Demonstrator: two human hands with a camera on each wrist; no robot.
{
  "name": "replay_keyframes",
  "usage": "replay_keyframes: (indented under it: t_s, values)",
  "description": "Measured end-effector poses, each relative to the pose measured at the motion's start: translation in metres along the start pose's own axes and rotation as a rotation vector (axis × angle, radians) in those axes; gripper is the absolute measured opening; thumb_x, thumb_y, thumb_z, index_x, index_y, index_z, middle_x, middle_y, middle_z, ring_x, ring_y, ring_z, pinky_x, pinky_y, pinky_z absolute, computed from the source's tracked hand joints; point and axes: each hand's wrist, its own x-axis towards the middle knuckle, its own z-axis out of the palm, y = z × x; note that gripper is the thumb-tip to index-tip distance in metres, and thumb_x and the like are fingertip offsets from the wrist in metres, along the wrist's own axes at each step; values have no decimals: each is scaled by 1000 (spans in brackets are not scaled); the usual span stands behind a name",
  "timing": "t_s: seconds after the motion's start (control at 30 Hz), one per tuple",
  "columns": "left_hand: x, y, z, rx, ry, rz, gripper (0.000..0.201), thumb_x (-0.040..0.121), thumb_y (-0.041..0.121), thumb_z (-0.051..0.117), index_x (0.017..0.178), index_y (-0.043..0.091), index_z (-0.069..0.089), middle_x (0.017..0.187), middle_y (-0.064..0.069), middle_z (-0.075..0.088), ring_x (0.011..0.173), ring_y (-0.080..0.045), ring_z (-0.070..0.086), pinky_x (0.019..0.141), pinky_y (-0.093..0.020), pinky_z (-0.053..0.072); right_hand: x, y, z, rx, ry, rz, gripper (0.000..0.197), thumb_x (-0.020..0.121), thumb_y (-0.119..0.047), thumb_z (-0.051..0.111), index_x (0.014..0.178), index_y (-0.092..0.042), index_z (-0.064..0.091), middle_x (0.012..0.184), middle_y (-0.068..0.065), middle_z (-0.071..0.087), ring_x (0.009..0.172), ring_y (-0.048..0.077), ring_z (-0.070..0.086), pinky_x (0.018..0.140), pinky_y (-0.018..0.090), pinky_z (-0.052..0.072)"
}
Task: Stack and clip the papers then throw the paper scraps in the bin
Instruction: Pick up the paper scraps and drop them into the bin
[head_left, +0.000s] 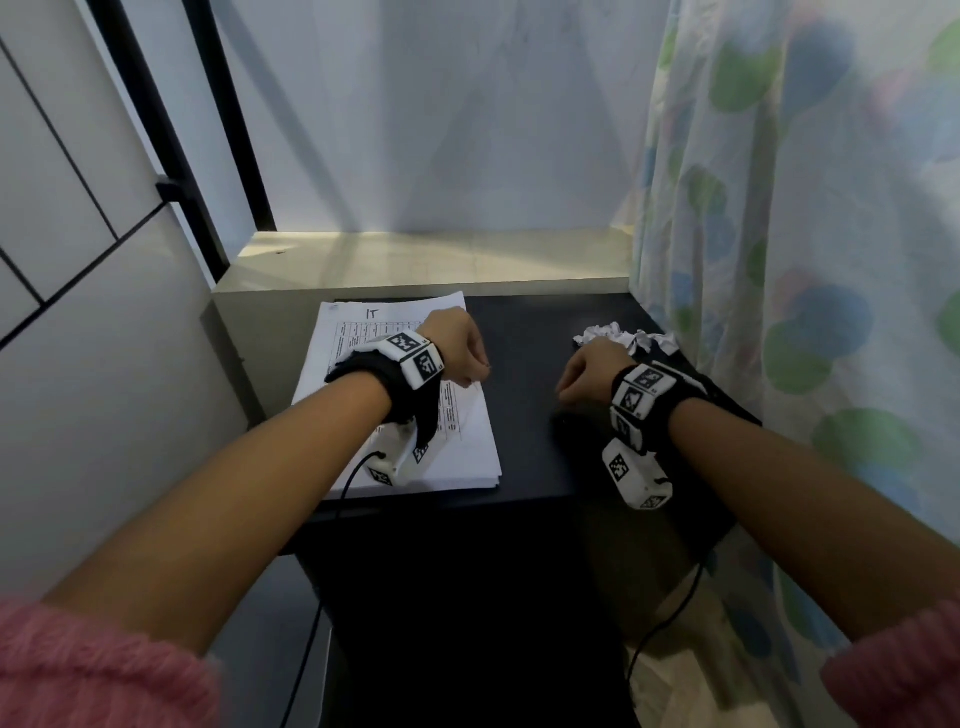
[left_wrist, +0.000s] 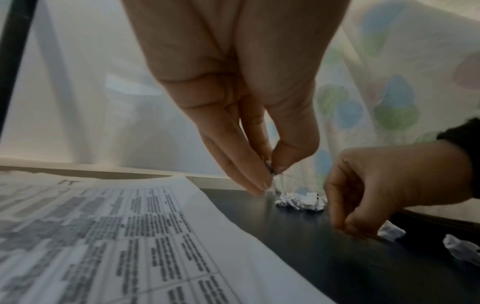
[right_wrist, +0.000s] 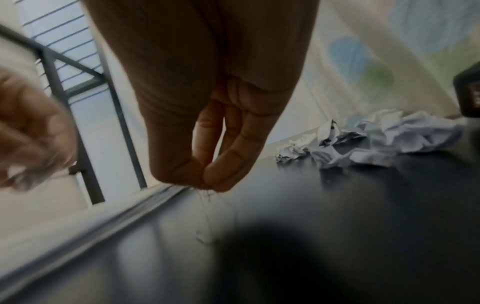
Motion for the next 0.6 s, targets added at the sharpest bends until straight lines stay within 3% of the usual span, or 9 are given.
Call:
replay_keyframes:
  t_s: [0.1, 0.2, 0.27, 0.33, 0.4, 0.5, 0.6]
  values:
    - [-9, -16, -18, -16, 37, -19, 7, 76, 7, 71, 81, 5, 75, 58, 4, 65, 34, 5, 57, 60, -18, 57, -2, -5, -13, 96, 26, -20, 9, 72, -8, 75, 81, -10, 77, 76, 1, 70, 71, 8, 62, 68, 17, 50]
    - [-26, -37, -37, -27, 72, -44, 7, 73, 6, 72, 79, 3, 75, 65, -4, 70, 38, 3, 60, 62, -21, 59, -9, -19, -18, 208, 67, -62, 4, 71, -5, 76, 74, -8, 75, 65, -2, 67, 56, 1, 61, 52, 8, 50]
    - [-40, -53, -48, -32, 100, -71, 5, 72, 4, 72, 76, 4, 75, 63, -5, 69, 35, 5, 58, 55, -15, 57, -14, -33, -15, 239, 70, -105, 9, 70, -5, 76, 67, -14, 74, 64, -2, 68, 55, 0, 61, 52, 7, 51]
    - [-57, -71, -58, -51, 118, -114, 5, 73, 2, 72, 78, 1, 74, 59, -3, 65, 35, 3, 58, 52, -13, 56, -19, -53, -8, 251, 64, -160, 16, 70, -5, 76, 63, -18, 72, 55, -12, 67, 48, -5, 60, 52, 7, 50]
    - [-76, -92, -66, -96, 119, -154, 11, 75, 1, 72, 85, -5, 73, 58, -4, 63, 36, 2, 58, 51, -14, 56, -25, -78, 4, 276, 56, -201, 8, 70, -4, 75, 70, -13, 74, 44, -16, 64, 41, -10, 57, 46, 3, 45]
    - [-106, -126, -71, -72, 147, -217, 13, 75, 3, 73, 86, -4, 74, 57, -3, 63, 30, 6, 54, 41, -7, 48, -41, -118, 27, 345, -7, -273, 7, 71, -3, 74, 76, -8, 75, 63, -5, 69, 47, -5, 61, 49, 3, 48]
    - [-132, -164, -64, -21, 170, -304, 13, 73, 7, 74, 85, 1, 77, 56, -3, 67, 27, 9, 50, 48, -11, 50, -59, -159, 54, 401, -81, -361, 11, 70, 0, 74, 68, -11, 73, 72, 6, 71, 55, 3, 63, 60, 13, 57]
